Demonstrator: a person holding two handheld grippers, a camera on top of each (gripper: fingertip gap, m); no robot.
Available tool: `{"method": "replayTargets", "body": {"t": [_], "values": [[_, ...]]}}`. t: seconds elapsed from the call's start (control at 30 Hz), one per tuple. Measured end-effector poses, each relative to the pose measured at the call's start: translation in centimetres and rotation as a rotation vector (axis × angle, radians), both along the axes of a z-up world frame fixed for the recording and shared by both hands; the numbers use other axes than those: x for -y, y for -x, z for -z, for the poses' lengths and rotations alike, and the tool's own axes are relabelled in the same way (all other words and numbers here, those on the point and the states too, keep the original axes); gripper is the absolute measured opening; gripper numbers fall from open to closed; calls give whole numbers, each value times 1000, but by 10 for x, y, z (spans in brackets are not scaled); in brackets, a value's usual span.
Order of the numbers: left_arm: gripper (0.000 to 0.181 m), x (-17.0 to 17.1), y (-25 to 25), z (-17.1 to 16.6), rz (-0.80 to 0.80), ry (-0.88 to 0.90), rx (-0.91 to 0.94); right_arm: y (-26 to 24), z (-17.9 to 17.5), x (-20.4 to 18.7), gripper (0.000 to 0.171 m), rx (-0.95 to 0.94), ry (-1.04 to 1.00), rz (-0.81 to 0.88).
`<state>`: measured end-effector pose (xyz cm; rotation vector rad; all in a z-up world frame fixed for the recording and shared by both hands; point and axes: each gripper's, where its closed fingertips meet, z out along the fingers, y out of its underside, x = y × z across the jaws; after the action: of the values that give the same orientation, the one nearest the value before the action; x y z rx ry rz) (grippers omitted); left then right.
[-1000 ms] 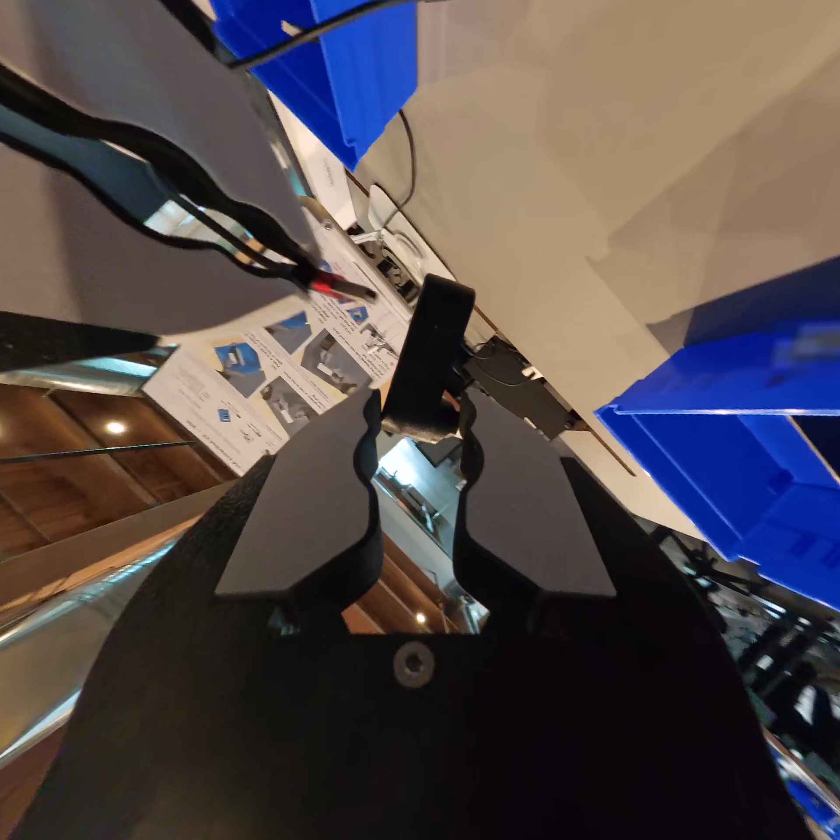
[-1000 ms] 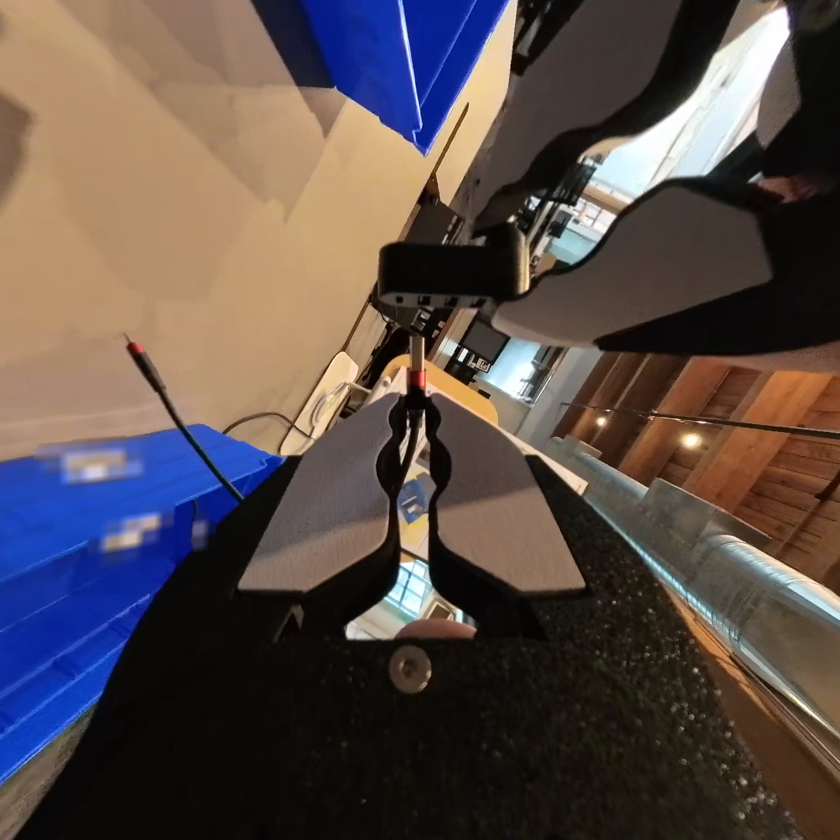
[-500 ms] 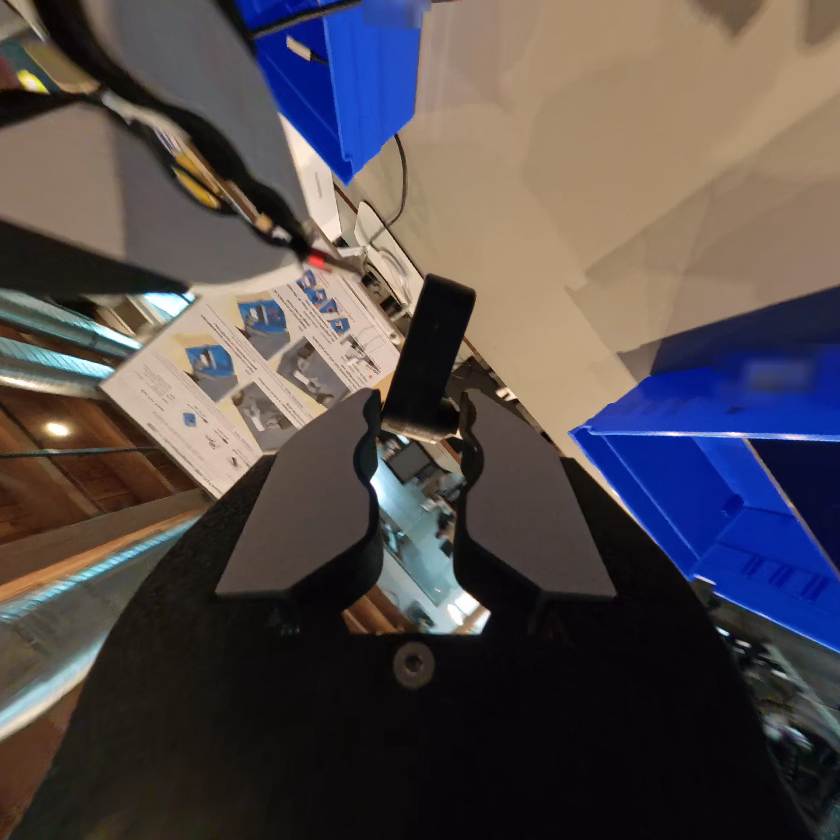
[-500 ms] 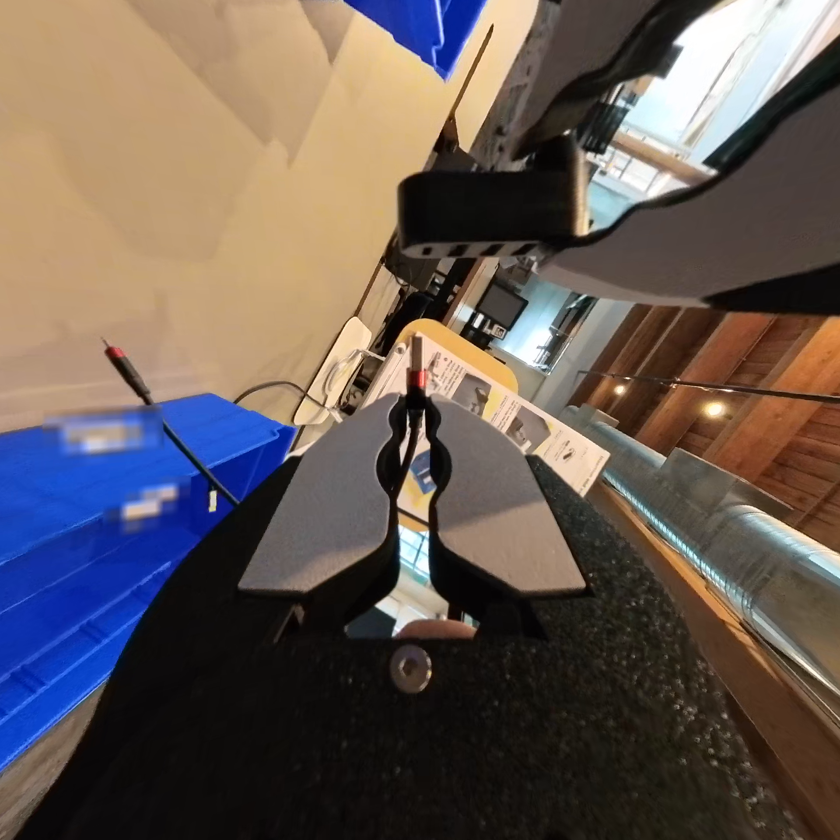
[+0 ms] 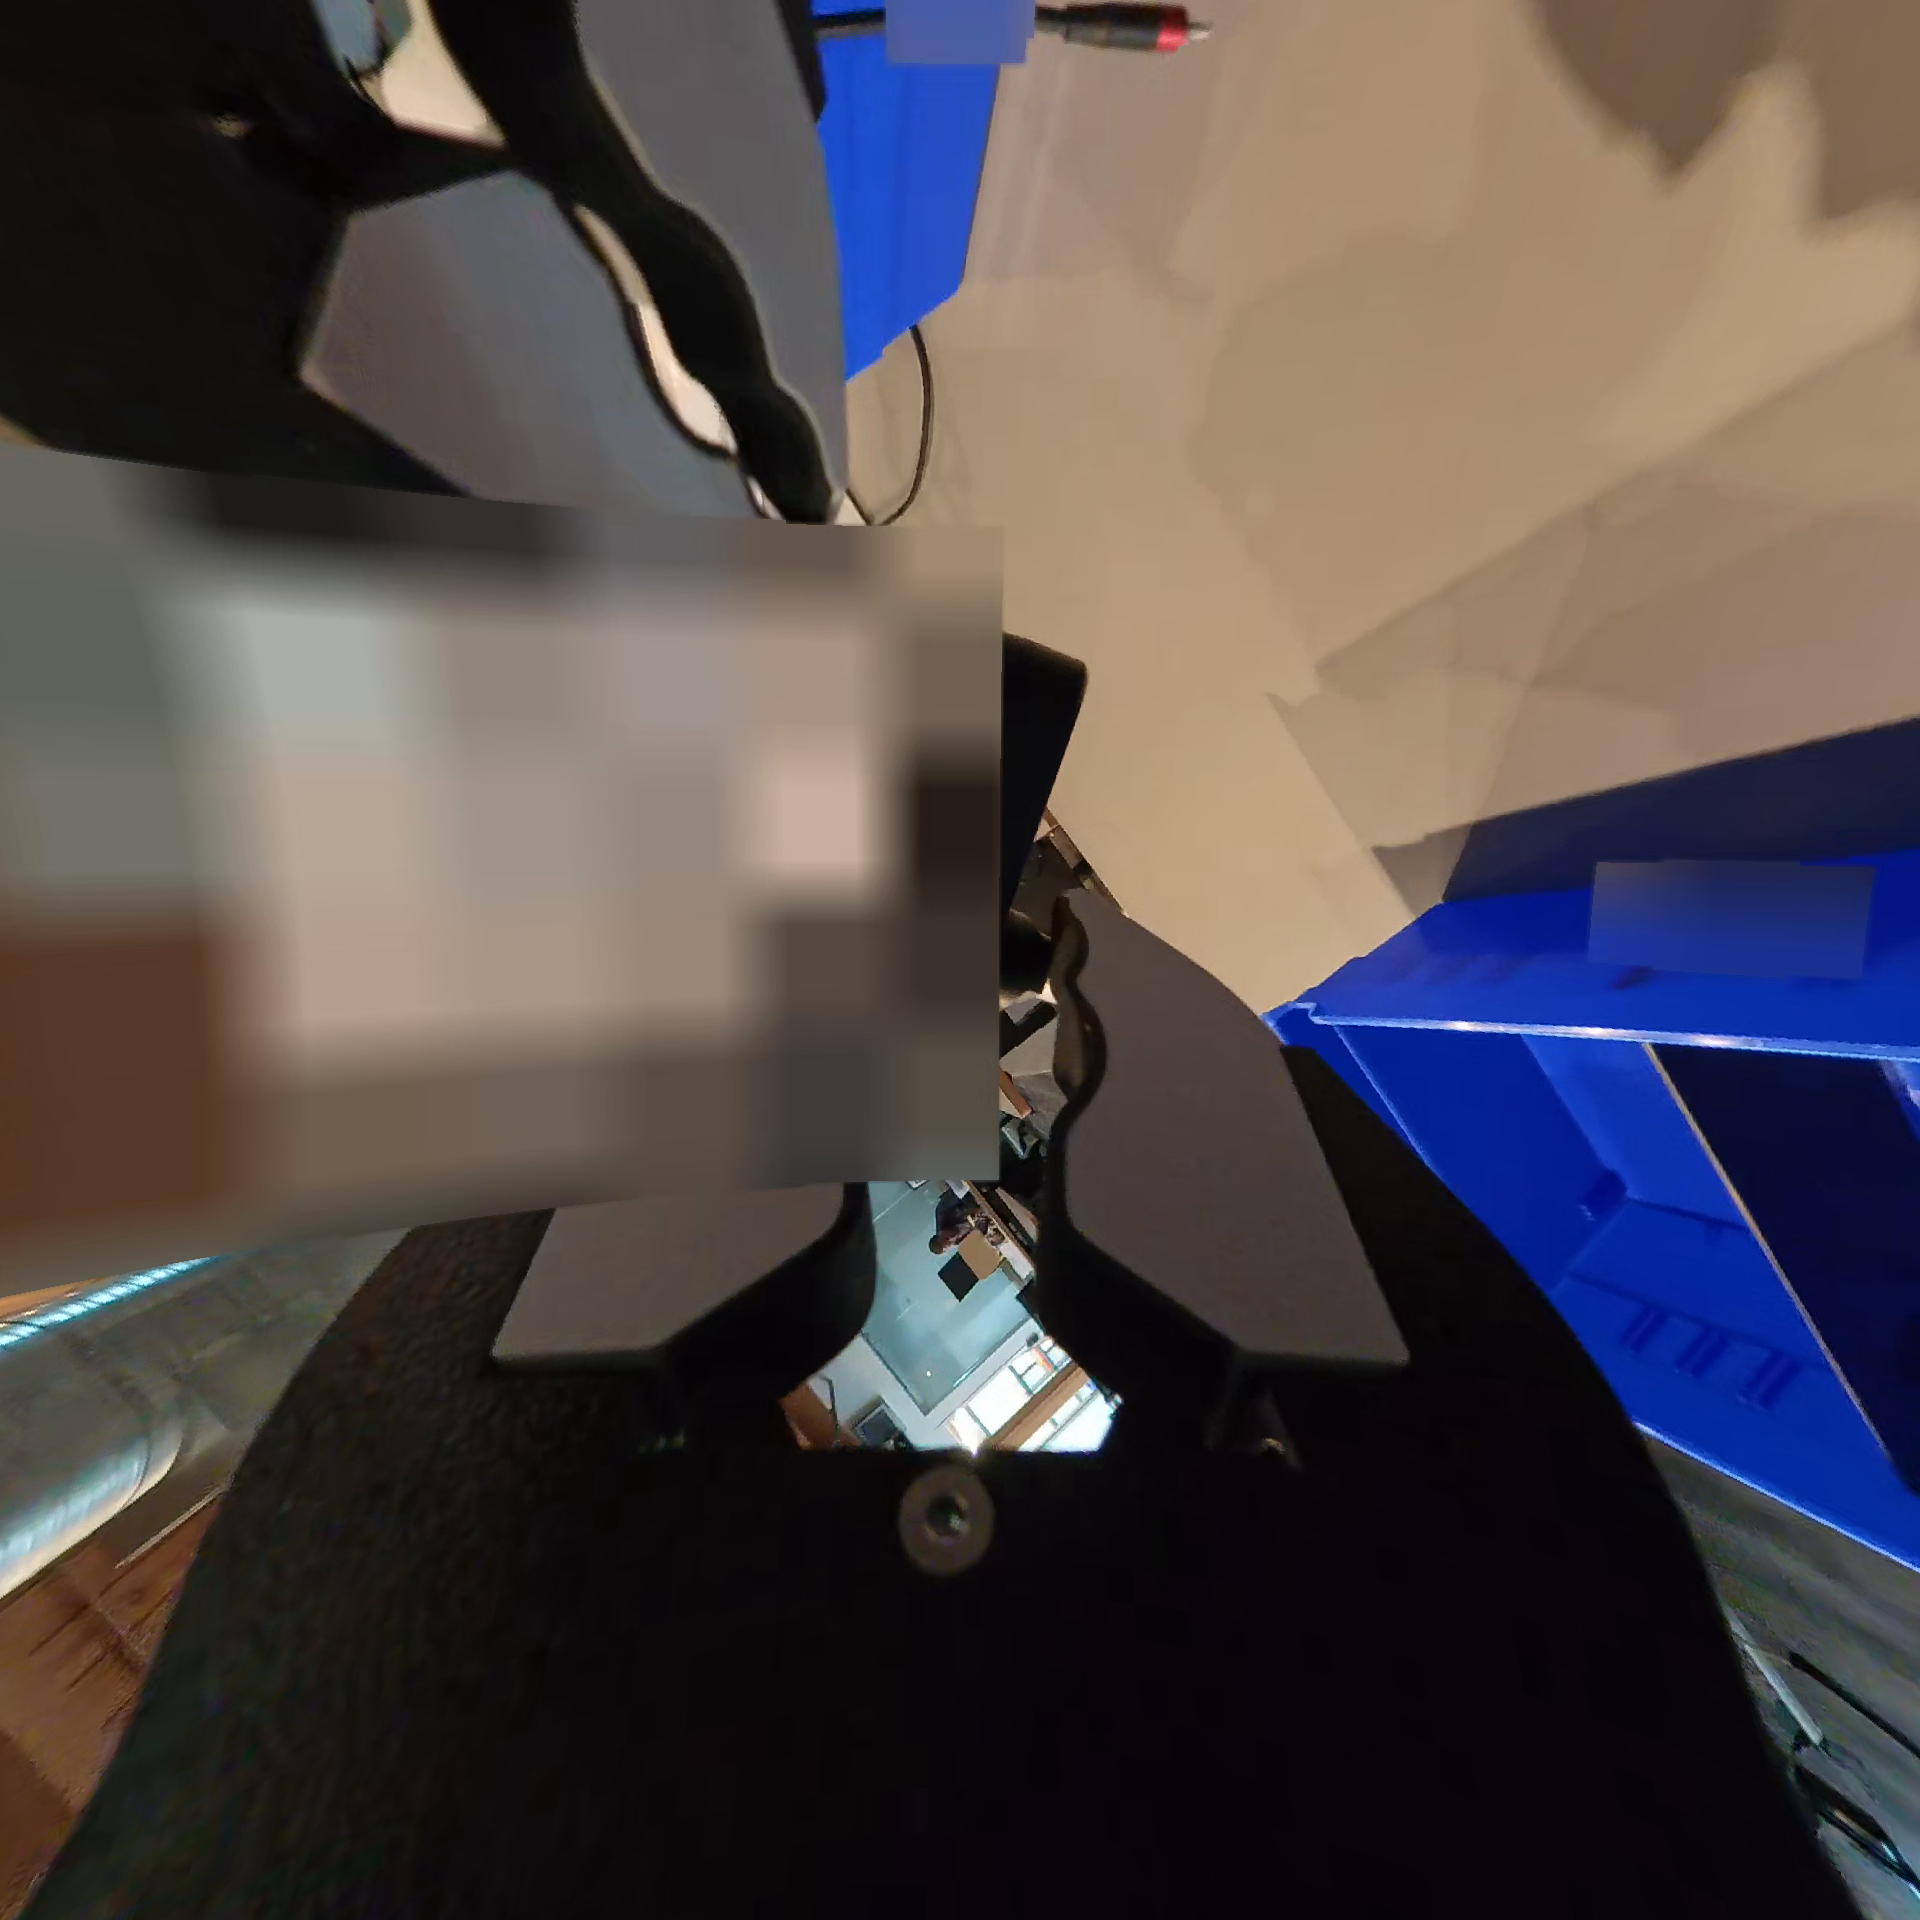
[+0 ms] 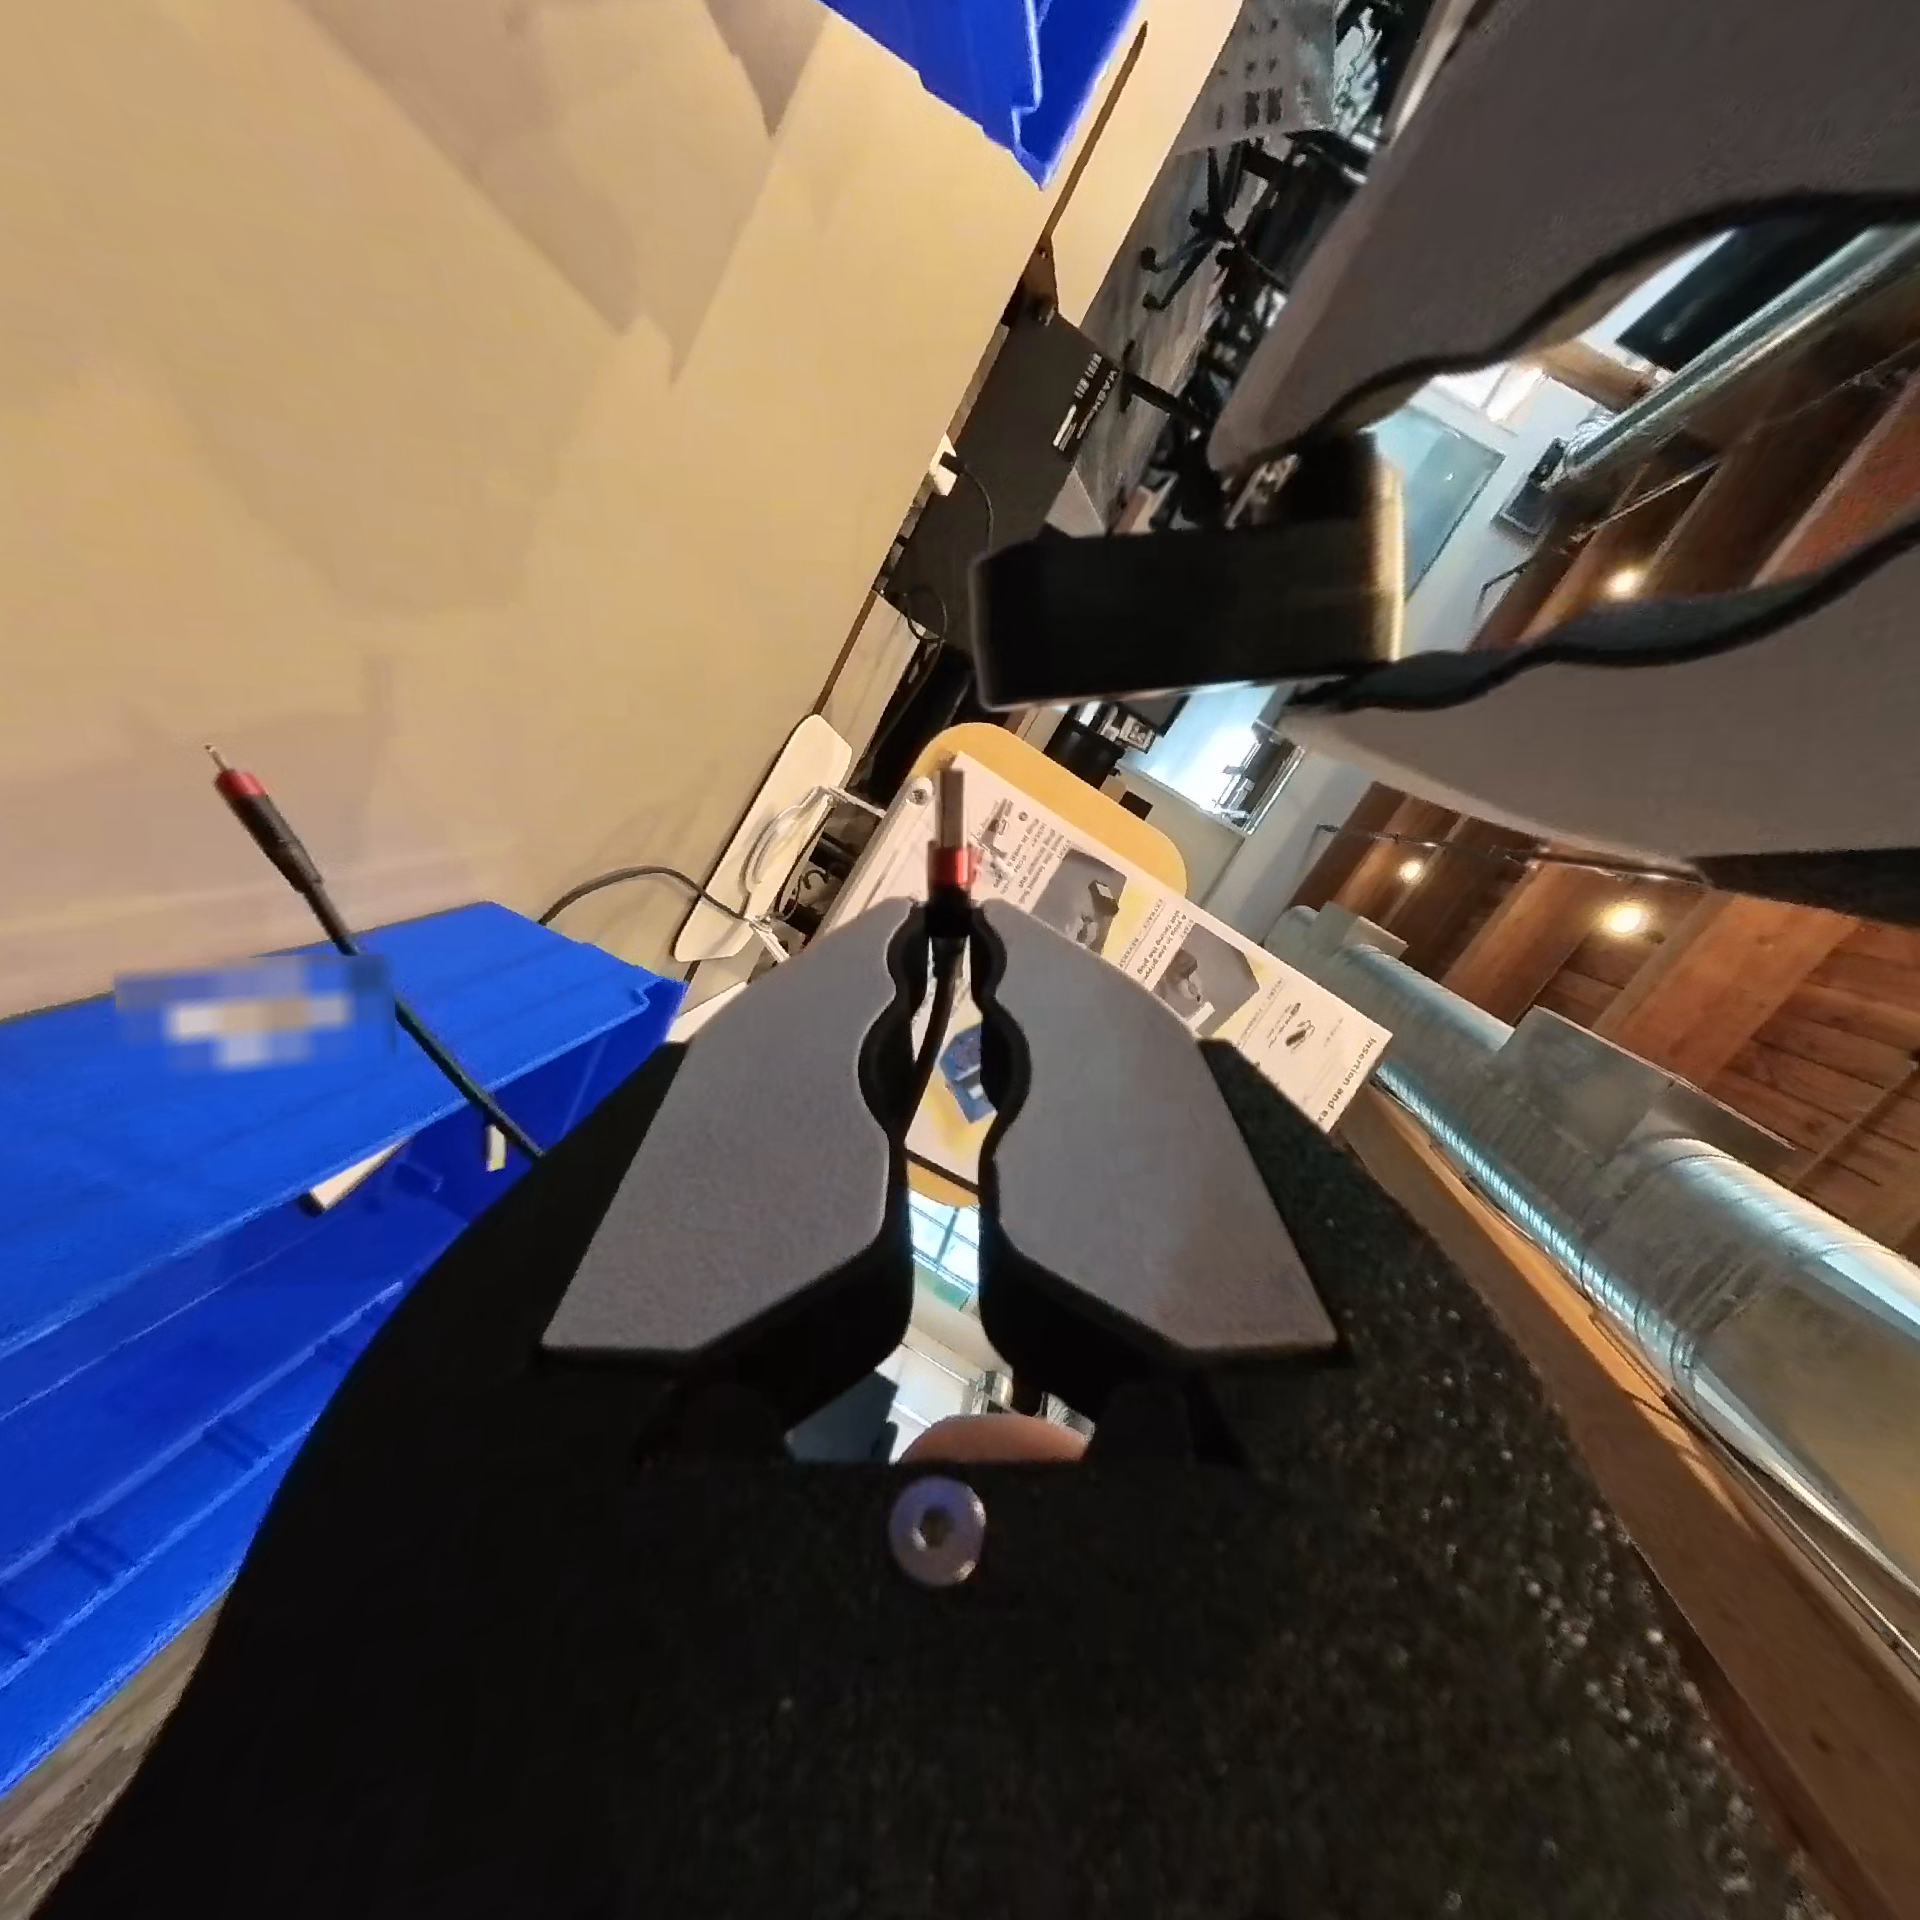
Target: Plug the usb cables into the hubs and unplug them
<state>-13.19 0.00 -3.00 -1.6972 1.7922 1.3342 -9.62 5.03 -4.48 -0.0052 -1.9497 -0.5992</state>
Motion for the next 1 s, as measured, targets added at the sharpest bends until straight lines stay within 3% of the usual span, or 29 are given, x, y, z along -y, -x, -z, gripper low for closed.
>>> {"method": "replayTargets", "body": {"t": [0.63,1.0], "values": [[33,-6,19,30,68,-40,-91,6,-7,-13,6,6,78,13],[33,-11,20,36,78,-81,-146,9,-4,0,7,10,104,6]]}}
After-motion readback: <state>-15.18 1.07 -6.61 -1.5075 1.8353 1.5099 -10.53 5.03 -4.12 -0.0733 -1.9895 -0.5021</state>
